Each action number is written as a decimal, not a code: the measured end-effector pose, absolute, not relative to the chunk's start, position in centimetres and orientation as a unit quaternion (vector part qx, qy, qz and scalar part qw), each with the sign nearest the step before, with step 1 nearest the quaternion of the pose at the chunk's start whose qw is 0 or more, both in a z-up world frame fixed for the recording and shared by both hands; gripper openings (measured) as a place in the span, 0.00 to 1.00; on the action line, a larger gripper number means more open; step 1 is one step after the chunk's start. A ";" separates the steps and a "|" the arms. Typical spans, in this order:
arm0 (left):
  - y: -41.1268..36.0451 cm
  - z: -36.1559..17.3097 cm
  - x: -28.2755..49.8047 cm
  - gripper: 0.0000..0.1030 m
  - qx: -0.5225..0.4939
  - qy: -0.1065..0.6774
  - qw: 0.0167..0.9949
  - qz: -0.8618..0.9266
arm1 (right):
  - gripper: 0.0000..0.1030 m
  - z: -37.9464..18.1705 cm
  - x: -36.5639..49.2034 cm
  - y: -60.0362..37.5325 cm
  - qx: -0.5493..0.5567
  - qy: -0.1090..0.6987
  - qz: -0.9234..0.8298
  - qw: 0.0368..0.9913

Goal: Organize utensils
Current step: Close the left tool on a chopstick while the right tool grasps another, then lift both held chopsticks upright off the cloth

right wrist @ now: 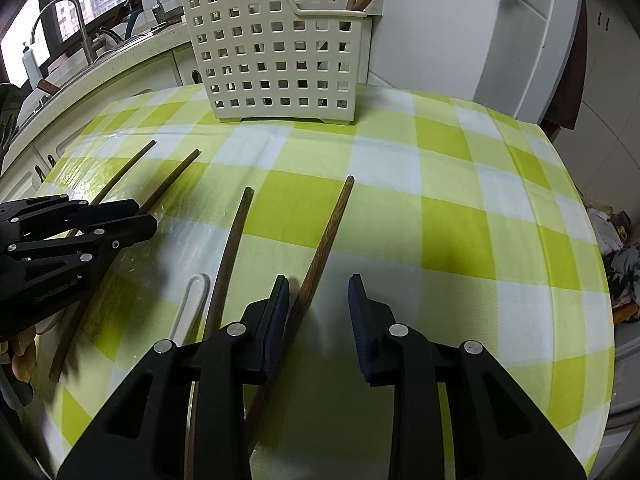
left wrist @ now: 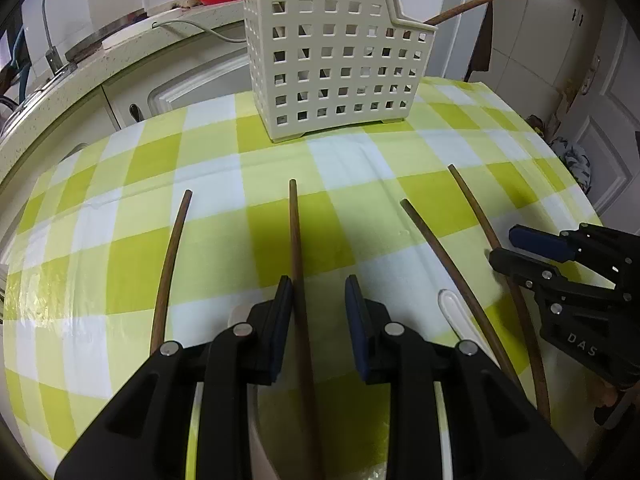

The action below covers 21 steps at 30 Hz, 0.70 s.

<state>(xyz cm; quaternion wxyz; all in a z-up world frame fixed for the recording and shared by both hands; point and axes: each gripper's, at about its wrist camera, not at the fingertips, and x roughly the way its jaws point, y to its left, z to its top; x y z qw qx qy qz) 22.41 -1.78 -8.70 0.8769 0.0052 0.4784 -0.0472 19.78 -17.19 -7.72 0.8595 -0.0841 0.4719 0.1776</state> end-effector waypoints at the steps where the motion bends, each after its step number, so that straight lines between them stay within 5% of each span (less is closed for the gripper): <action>1: -1.9 -8.7 22.4 0.22 0.008 0.478 0.877 -0.046 | 0.26 -7.7 19.7 -17.2 -0.086 0.471 0.178 0.860; 7: -2.0 -8.7 22.4 0.06 0.008 0.479 0.877 -0.046 | 0.26 -7.7 19.7 -17.1 -0.089 0.469 0.185 0.859; 12: -1.8 -8.7 22.3 0.06 -0.012 0.481 0.875 -0.056 | 0.11 -7.6 19.3 -16.3 -0.097 0.464 0.197 0.858; 21: -1.5 -6.5 20.9 0.06 -0.035 0.458 0.885 -0.070 | 0.07 -7.0 19.3 -16.6 -0.093 0.464 0.197 0.859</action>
